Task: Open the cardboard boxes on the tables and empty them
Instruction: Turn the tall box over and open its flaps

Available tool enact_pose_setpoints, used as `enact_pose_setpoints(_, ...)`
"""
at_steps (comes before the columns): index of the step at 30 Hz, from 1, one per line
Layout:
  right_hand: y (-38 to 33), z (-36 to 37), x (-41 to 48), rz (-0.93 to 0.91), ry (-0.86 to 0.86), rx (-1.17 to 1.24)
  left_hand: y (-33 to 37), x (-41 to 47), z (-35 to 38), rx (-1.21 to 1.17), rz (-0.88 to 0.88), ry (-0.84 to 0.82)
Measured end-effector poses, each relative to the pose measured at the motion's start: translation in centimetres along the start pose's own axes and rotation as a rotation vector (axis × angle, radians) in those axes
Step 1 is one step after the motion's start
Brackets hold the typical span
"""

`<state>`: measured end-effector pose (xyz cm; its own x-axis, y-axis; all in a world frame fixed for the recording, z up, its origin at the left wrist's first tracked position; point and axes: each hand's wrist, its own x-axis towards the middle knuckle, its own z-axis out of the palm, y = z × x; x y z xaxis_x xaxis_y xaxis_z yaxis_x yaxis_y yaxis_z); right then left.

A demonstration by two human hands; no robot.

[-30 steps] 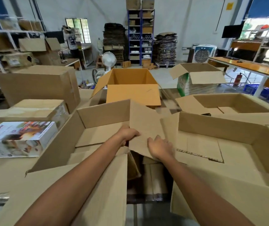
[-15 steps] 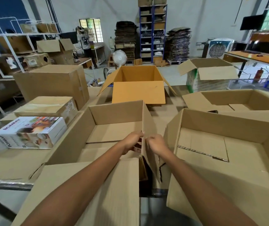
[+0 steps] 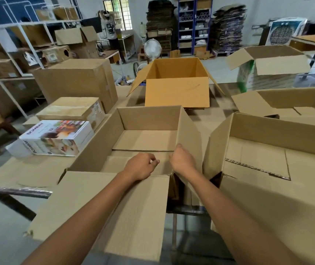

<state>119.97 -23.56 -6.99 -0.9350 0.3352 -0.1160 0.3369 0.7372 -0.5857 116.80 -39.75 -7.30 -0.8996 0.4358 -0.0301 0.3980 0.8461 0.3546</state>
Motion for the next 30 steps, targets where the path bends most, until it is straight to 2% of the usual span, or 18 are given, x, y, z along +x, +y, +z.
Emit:
enact_pose_setpoints(7,-1.4,3.5,-1.7,0.002,0.034,-0.078,-4.8,-4.1,-0.3,0.13,-0.053,0.114)
enact_pose_setpoints(11,-1.9,5.3,-4.3,-0.133,0.136,-0.212,-8.1,-6.4,-0.5,0.189,-0.094,0.089)
enact_pose_setpoints(13,-2.7,5.7,-5.9,-0.254,0.163,-0.229,-9.9,-7.4,-1.2,0.255,-0.145,0.126)
enact_pose_setpoints(15,-4.0,6.0,-7.8,-0.366,0.085,-0.256,-11.6,-8.3,-1.9,0.327,-0.214,0.203)
enact_pose_setpoints(17,-4.9,6.6,-9.7,-0.401,-0.037,-0.339,-13.2,-9.4,-2.2,0.333,-0.264,0.217)
enact_pose_setpoints(20,-5.0,7.9,-11.7,-0.333,-0.077,-0.423,-14.0,-10.8,-1.8,0.264,-0.251,0.166)
enact_pose_setpoints(25,-5.3,7.5,-13.2,-0.149,0.034,-0.475,-11.8,-11.9,-1.0,0.131,-0.156,0.108)
enact_pose_setpoints(30,-5.6,7.8,-15.3,-0.095,0.102,-0.46,-12.4,-12.9,-1.3,0.108,-0.033,0.005)
